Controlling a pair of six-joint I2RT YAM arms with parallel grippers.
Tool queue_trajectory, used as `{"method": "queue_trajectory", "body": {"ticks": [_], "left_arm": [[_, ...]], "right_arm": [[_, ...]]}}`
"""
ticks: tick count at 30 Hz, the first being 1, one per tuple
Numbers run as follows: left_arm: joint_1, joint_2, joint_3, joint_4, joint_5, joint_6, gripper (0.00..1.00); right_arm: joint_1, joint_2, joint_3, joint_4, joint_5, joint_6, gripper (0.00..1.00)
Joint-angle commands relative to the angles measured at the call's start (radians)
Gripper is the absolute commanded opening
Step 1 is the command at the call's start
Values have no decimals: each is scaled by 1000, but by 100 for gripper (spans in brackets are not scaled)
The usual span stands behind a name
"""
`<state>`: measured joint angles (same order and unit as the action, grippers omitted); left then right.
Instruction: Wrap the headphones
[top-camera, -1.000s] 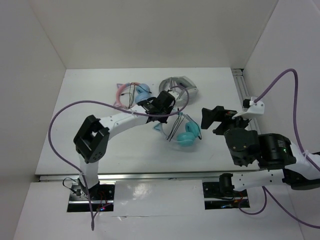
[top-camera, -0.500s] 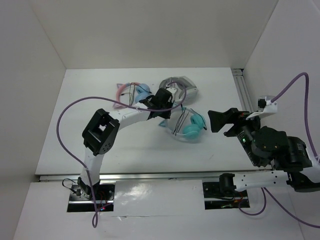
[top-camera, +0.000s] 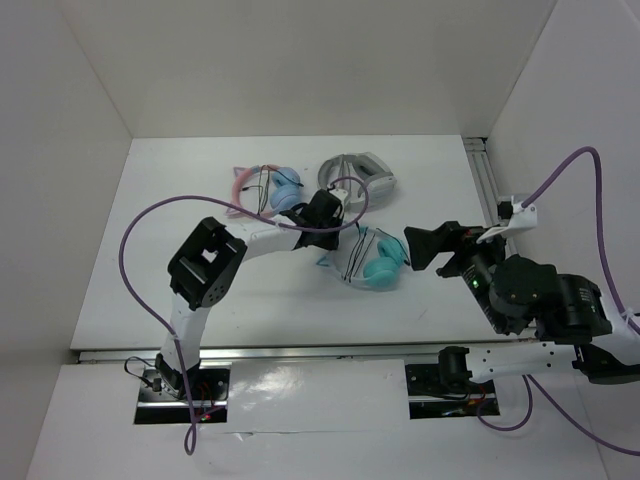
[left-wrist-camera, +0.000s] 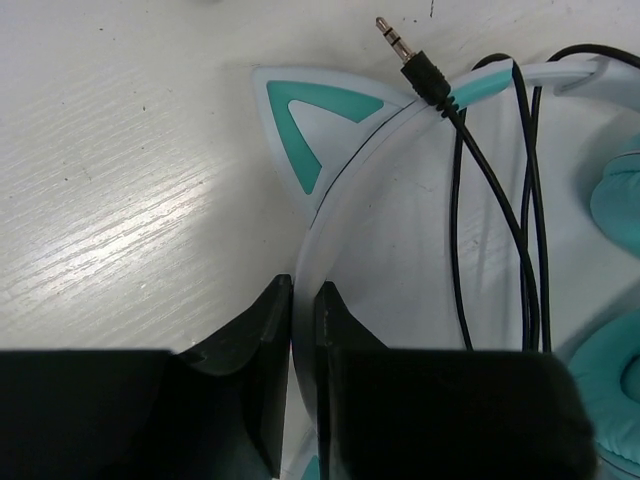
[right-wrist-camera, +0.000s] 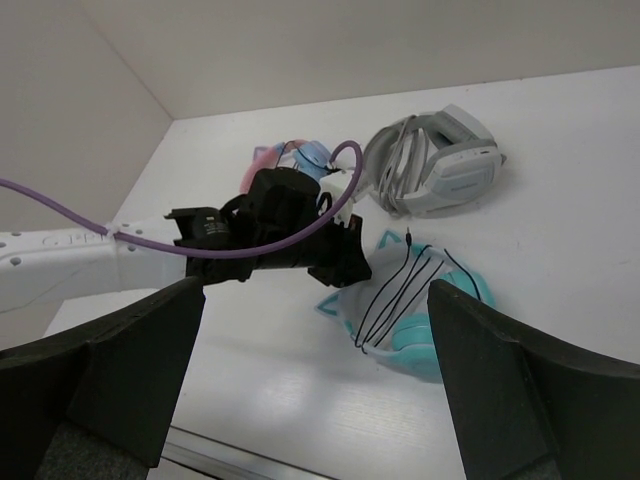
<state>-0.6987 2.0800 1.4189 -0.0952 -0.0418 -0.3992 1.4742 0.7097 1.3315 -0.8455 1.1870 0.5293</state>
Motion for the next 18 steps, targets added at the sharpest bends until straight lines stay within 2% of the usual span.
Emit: {"method": "queue_trajectory", "body": {"ticks": [1, 2, 3, 5, 6, 9, 10, 11, 12, 18], "left_arm": [[-8, -61, -3, 45, -41, -21, 21], [-8, -61, -3, 35, -52, -21, 35], [-8, -61, -3, 35, -52, -21, 41], [-8, -72, -3, 35, -52, -21, 43], [-8, -72, -3, 35, -61, -21, 53], [-8, -106, -26, 35, -52, -30, 58], [-8, -118, -35, 48, -52, -39, 73], [-8, -145, -44, 48, -52, -40, 97], [-8, -159, -54, 48, -52, -40, 100], [-30, -306, -74, 19, -73, -40, 100]], "right_arm": [[-5, 2, -17, 51, -6, -6, 100], [-5, 2, -17, 51, -6, -6, 100], [-5, 2, -17, 51, -6, -6, 100], [-5, 2, -17, 51, -6, 3, 100], [-5, -7, -17, 51, -6, 3, 100], [-5, -7, -17, 51, -15, -6, 100], [-5, -7, -26, 51, -15, -6, 100], [-5, -7, -26, 51, -15, -6, 100], [-5, -7, -26, 51, -15, -6, 100], [-5, 11, -17, 51, -35, -15, 100]]}}
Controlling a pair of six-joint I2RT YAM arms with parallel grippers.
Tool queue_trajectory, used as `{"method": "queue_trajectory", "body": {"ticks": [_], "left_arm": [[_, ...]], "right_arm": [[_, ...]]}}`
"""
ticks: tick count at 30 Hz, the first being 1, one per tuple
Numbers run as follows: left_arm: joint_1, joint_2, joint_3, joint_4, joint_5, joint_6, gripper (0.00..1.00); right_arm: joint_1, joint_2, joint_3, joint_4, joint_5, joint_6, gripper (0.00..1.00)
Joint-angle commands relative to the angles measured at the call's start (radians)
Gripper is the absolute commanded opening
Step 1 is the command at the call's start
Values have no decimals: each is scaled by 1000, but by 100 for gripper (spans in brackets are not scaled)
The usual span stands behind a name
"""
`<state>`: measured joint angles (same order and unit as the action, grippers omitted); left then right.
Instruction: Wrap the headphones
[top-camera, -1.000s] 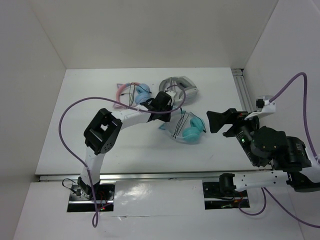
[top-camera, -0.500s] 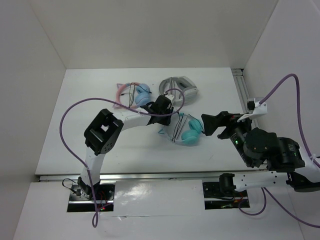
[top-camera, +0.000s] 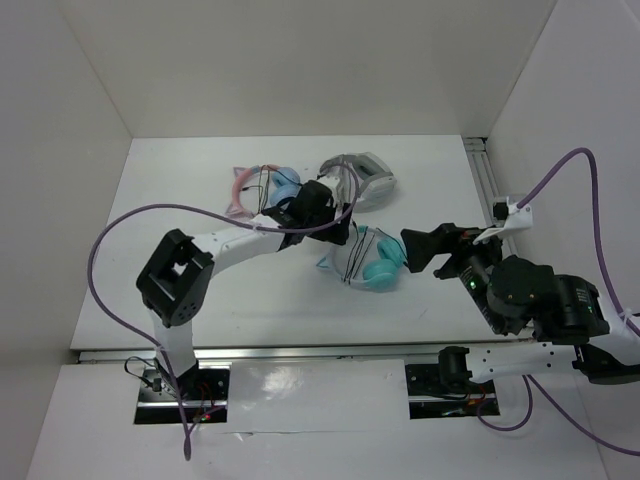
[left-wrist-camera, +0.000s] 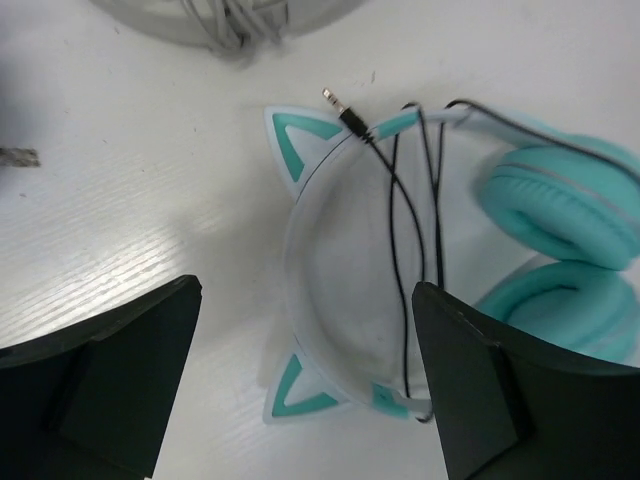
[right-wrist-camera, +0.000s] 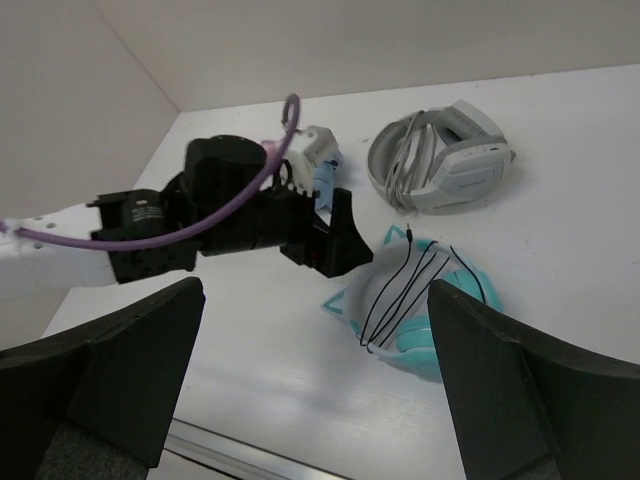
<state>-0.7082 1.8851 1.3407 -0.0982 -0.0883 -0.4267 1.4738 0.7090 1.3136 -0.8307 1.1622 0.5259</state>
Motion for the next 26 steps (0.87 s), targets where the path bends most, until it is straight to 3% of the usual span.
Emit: {"method": "queue_trajectory", "body": {"ticks": [1, 7, 12, 16, 21, 26], "left_arm": [[-20, -168, 5, 2, -43, -12, 100], [-126, -502, -66, -219, -198, 11, 100], [-246, -943, -91, -457, -307, -21, 100], [-269, -1200, -80, -682, -334, -104, 100], [-269, -1388, -20, -892, -343, -139, 100], [-237, -1481, -11, -951, -312, -149, 100]], "right_arm": [[-4, 26, 13, 36, -10, -12, 100], [-4, 99, 130, -187, -100, 92, 100], [-4, 121, 170, -261, -220, 112, 100], [-13, 95, 191, -301, -268, 126, 100], [-13, 35, 168, -292, -288, 106, 100], [-13, 55, 168, -282, -288, 97, 100]]}}
